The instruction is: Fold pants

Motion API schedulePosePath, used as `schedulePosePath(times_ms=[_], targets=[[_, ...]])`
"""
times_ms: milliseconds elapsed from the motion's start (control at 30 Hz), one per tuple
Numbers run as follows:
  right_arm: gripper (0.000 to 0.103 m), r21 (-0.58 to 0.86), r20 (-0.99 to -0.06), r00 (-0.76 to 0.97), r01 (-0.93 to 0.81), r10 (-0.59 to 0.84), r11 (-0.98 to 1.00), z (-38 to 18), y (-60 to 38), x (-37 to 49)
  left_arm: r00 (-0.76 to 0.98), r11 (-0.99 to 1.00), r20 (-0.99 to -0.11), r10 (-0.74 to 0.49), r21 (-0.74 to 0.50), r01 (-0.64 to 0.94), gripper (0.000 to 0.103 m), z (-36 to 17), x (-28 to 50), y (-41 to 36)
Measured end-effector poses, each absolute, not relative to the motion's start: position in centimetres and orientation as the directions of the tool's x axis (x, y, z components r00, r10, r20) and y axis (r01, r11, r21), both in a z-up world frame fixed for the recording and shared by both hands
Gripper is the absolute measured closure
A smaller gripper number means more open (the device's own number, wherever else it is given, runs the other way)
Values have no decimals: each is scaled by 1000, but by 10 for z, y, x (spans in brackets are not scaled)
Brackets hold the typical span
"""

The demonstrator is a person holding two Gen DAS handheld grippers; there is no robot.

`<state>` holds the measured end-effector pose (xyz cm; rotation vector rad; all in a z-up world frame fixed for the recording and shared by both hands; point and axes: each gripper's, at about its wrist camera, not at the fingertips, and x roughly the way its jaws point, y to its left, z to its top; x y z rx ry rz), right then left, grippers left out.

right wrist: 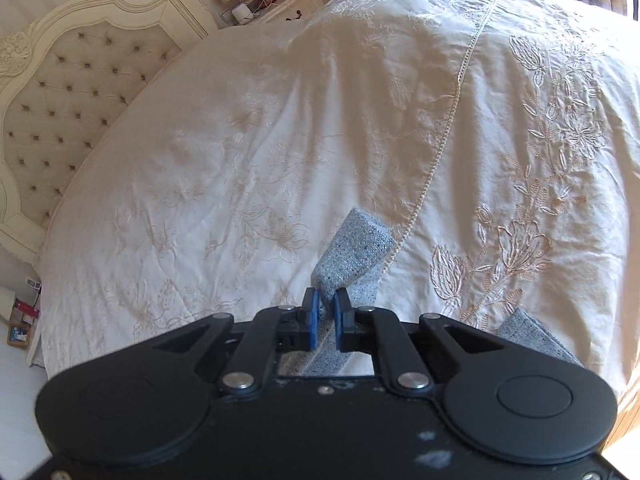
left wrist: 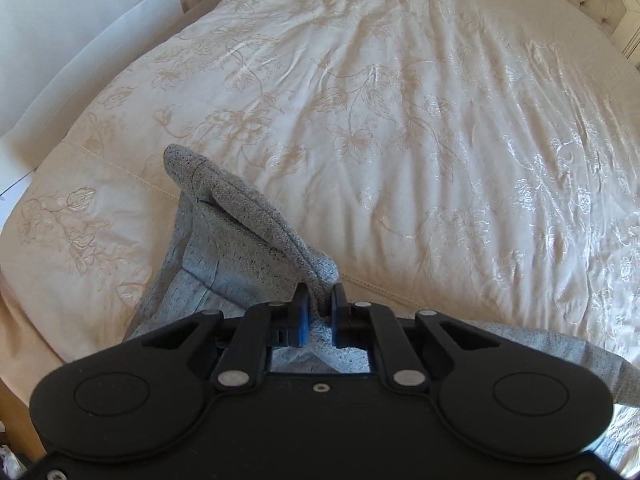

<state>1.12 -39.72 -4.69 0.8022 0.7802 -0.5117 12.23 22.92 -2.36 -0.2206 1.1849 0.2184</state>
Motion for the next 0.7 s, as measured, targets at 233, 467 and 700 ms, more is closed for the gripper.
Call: schedulePosePath(times_ms=[233,467,700], targets=[[94,379,-833,538,725,-129,576,-70,-409,-84,289,931,-955,72,-40,-362,90,-58,27,237],[95,283,-918,388,781,-78,557,-152,-418,-126,182,924,-974,133,56,-378,91,-129,2,235],[95,257,-926,370,765,-76,591,-168,-422,-133,188,932,-966,177,103,-347,91,-134,-3,227]])
